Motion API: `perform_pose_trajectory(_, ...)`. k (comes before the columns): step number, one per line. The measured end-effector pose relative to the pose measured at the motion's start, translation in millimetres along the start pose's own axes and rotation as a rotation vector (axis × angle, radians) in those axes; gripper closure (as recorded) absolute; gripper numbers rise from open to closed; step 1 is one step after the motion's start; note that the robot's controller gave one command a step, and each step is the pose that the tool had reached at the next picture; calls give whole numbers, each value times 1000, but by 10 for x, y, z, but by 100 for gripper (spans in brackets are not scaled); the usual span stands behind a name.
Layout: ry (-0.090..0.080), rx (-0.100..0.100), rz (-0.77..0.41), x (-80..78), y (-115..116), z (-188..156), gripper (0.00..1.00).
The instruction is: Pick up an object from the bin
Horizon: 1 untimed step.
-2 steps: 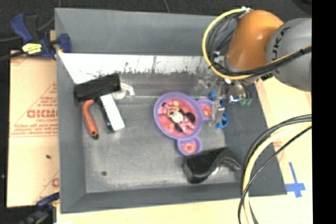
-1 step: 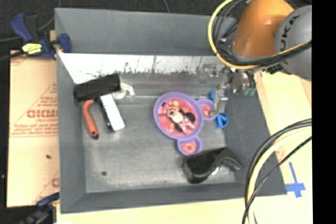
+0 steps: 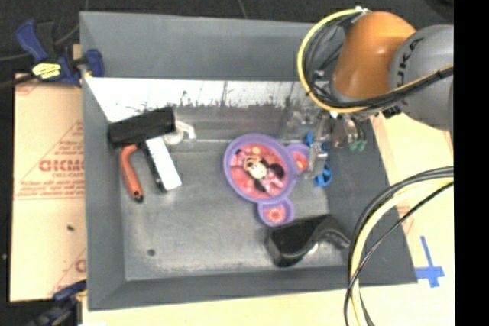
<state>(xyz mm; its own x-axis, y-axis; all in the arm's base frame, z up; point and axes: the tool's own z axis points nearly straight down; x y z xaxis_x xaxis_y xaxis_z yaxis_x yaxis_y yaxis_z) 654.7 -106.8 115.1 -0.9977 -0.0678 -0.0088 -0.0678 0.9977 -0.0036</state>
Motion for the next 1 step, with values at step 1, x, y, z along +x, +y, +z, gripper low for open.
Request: perform_pose_trajectory(1,-1,-3,157,30,149,440,0)
